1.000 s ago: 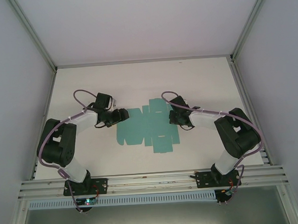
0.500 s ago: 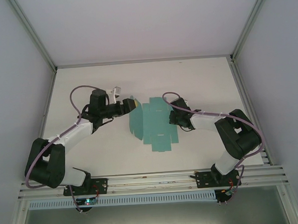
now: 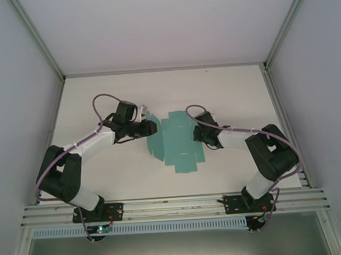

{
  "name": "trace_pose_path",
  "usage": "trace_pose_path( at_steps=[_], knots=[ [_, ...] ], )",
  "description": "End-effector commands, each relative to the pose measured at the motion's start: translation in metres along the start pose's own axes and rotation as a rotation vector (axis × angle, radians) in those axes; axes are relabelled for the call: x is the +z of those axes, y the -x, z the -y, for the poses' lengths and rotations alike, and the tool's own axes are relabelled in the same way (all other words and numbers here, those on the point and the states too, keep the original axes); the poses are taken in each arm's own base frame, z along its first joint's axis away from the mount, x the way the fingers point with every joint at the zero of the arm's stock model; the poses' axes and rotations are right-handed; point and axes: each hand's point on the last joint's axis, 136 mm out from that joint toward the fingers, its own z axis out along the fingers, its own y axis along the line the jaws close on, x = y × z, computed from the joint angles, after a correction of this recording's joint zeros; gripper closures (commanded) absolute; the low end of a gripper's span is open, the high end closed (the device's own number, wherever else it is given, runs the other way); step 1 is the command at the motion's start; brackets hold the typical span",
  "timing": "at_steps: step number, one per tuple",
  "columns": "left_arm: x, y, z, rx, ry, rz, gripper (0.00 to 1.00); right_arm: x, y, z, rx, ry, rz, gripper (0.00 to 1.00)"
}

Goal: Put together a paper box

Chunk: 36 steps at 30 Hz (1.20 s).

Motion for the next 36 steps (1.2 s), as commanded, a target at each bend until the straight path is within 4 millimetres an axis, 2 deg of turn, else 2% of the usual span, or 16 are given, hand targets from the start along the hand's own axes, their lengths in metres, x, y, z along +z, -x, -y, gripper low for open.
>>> trace_pose_path(
  at_steps=[1,3,5,6,8,12,15,18,21,24,30,33,36],
  knots=[
    [-0.009,-0.001,-0.001,0.059,0.068,-0.006,0.81,0.003,-0.070,0.021,-0.015,-0.011,-0.264,0.76],
    [-0.015,0.003,0.006,0.096,0.056,0.012,0.93,-0.010,-0.050,0.015,-0.018,0.037,-0.208,0.68],
    [-0.024,0.010,0.019,0.135,0.014,0.049,1.00,-0.028,-0.027,0.009,-0.029,0.106,-0.139,0.57],
    [-0.029,0.014,0.028,0.163,-0.015,0.075,1.00,-0.040,-0.015,0.003,-0.044,0.169,-0.101,0.49],
    [-0.043,0.023,0.046,0.205,-0.074,0.127,1.00,-0.067,0.008,-0.010,-0.066,0.326,-0.028,0.39],
    [-0.084,0.037,0.093,0.310,-0.242,0.246,1.00,-0.141,0.057,-0.021,-0.074,0.603,0.176,0.23],
    [-0.110,0.038,0.118,0.368,-0.332,0.311,1.00,-0.193,0.072,-0.033,-0.146,0.717,0.296,0.14],
    [-0.134,0.036,0.141,0.408,-0.434,0.359,1.00,-0.226,0.077,-0.041,-0.158,0.789,0.337,0.13],
    [-0.155,0.027,0.159,0.467,-0.515,0.396,1.00,-0.231,0.079,-0.037,-0.131,0.788,0.320,0.14],
    [-0.169,0.024,0.164,0.493,-0.520,0.439,1.00,-0.227,0.078,-0.034,-0.128,0.815,0.293,0.17],
    [-0.174,0.025,0.165,0.500,-0.522,0.474,1.00,-0.230,0.080,-0.046,-0.153,0.919,0.272,0.28],
    [-0.174,0.023,0.167,0.503,-0.533,0.461,1.00,-0.236,0.085,-0.049,-0.166,0.947,0.298,0.28],
    [-0.177,0.023,0.168,0.501,-0.532,0.467,1.00,-0.229,0.089,-0.041,-0.148,0.887,0.300,0.27]
  ],
)
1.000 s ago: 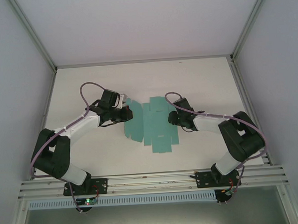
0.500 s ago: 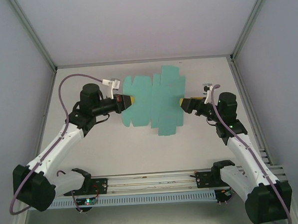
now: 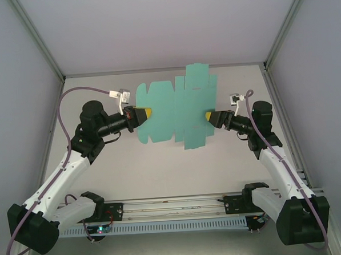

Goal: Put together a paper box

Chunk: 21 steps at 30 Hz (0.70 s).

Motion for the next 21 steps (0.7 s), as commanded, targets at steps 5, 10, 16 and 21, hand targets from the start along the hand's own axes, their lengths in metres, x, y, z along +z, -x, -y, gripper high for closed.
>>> trace_pose_path(
  at_steps=[5,10,16,21],
  knots=[
    [-0.008,0.008,0.006,0.039,0.008,0.035,1.00,-0.020,0.010,0.023,-0.039,-0.099,0.022,0.26],
    [-0.006,0.007,0.006,0.035,-0.010,0.030,1.00,-0.020,0.018,0.016,-0.029,-0.010,0.039,0.26],
    [-0.004,0.006,0.005,0.026,-0.015,0.034,1.00,-0.015,0.022,-0.010,-0.068,0.118,0.036,0.30],
    [-0.004,0.008,0.011,0.028,-0.044,0.037,1.00,-0.014,0.019,-0.010,-0.073,0.119,0.028,0.30]
  ],
)
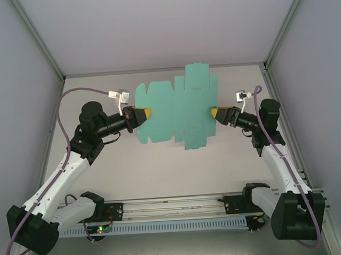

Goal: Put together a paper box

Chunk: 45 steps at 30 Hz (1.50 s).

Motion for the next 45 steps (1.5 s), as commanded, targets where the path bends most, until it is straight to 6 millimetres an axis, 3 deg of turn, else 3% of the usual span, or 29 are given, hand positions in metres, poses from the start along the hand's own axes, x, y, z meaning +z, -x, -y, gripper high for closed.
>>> trace_pose_path(
  at_steps=[1,7,11,16,22,28,32,35,38,41,45],
  knots=[
    [-0.002,0.009,0.011,0.031,-0.049,0.032,1.00,0.001,-0.001,-0.007,-0.038,0.037,-0.008,0.30],
    [-0.005,0.008,0.012,0.037,-0.040,0.030,1.00,0.004,0.001,0.021,-0.032,-0.059,-0.020,0.28],
    [-0.005,0.008,0.012,0.037,-0.041,0.033,1.00,0.013,-0.002,0.014,-0.009,0.034,-0.057,0.30],
    [-0.002,0.008,0.003,0.020,-0.014,0.028,1.00,0.018,-0.001,-0.002,-0.039,0.088,-0.055,0.51],
    [0.002,0.006,-0.003,0.008,-0.001,0.023,1.00,0.022,-0.003,-0.022,-0.058,0.141,-0.070,0.61],
    [0.003,0.003,-0.010,0.002,0.028,0.019,1.00,0.021,-0.007,-0.017,-0.069,0.102,-0.074,0.93],
    [0.003,0.001,-0.015,-0.009,0.043,0.013,1.00,0.024,-0.008,-0.013,-0.079,0.038,-0.068,1.00],
    [0.004,-0.002,-0.020,-0.020,0.062,0.007,1.00,0.028,-0.014,0.007,-0.140,-0.177,-0.109,1.00],
    [0.004,-0.008,-0.033,-0.049,0.118,-0.001,1.00,0.026,-0.018,0.031,-0.277,-0.461,-0.155,1.00],
    [0.004,-0.023,-0.058,-0.084,0.216,-0.025,1.00,0.027,-0.015,0.042,-0.400,-0.646,-0.171,1.00],
    [-0.003,-0.062,-0.120,-0.151,0.466,-0.088,1.00,0.041,-0.014,0.041,-0.632,-0.807,-0.215,1.00]
  ],
)
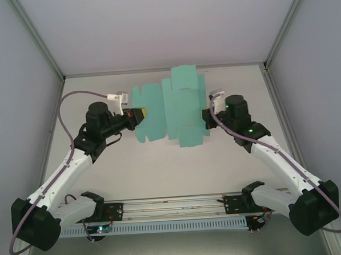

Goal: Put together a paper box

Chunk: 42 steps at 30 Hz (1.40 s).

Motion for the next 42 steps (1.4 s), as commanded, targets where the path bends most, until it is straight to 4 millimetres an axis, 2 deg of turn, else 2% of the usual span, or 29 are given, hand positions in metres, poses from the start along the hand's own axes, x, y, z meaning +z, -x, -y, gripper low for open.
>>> trace_pose_path(
  at_steps=[1,6,8,10,12,13,14,16,17,20,23,25,29,31,34,38,40,42],
  knots=[
    [0.012,-0.041,-0.052,-0.050,0.186,-0.098,1.00,0.005,0.001,0.026,-0.266,-0.316,-0.056,1.00],
    [0.029,-0.082,-0.083,-0.123,0.236,-0.189,0.88,0.029,0.007,0.012,-0.487,-0.398,-0.091,1.00],
    [0.031,-0.095,-0.099,-0.150,0.292,-0.219,0.81,0.041,0.003,0.006,-0.562,-0.374,-0.109,1.00],
    [0.031,-0.112,-0.112,-0.182,0.336,-0.262,0.67,0.054,-0.003,0.004,-0.633,-0.361,-0.139,1.00],
    [0.028,-0.128,-0.126,-0.212,0.391,-0.298,0.63,0.063,-0.011,0.000,-0.690,-0.338,-0.174,1.00],
    [0.026,-0.134,-0.132,-0.227,0.422,-0.311,0.56,0.068,-0.016,-0.003,-0.727,-0.313,-0.187,1.00],
    [0.024,-0.140,-0.136,-0.241,0.447,-0.330,0.44,0.073,-0.023,-0.007,-0.790,-0.276,-0.207,1.00],
    [0.020,-0.148,-0.140,-0.254,0.465,-0.363,0.17,0.080,-0.032,-0.009,-0.921,-0.251,-0.221,1.00],
    [0.018,-0.151,-0.140,-0.257,0.469,-0.374,0.00,0.084,-0.036,-0.009,-0.993,-0.248,-0.224,1.00],
    [0.011,-0.148,-0.140,-0.266,0.506,-0.370,0.00,0.094,-0.042,-0.010,-1.192,-0.237,-0.212,1.00],
    [0.001,-0.135,-0.136,-0.263,0.546,-0.348,0.00,0.103,-0.036,-0.012,-1.292,-0.264,-0.178,1.00],
    [-0.004,-0.120,-0.128,-0.258,0.547,-0.324,0.00,0.107,-0.036,-0.015,-1.332,-0.268,-0.160,1.00],
    [-0.013,-0.079,-0.108,-0.271,0.524,-0.232,0.00,0.112,-0.031,-0.023,-1.380,-0.304,-0.073,1.00],
    [-0.010,-0.055,-0.097,-0.272,0.492,-0.190,0.00,0.113,-0.029,-0.029,-1.386,-0.309,-0.026,1.00],
    [0.009,-0.025,-0.079,-0.270,0.393,-0.166,0.00,0.115,-0.031,-0.037,-1.407,-0.316,0.012,1.00],
    [0.047,-0.004,-0.059,-0.294,0.241,-0.223,0.02,0.117,-0.034,-0.040,-1.397,-0.314,0.028,1.00],
    [0.063,-0.002,-0.054,-0.314,0.188,-0.266,0.14,0.117,-0.035,-0.040,-1.392,-0.312,0.025,1.00],
    [0.073,-0.005,-0.059,-0.334,0.183,-0.296,0.23,0.116,-0.036,-0.039,-1.384,-0.311,0.023,1.00]
  ],
)
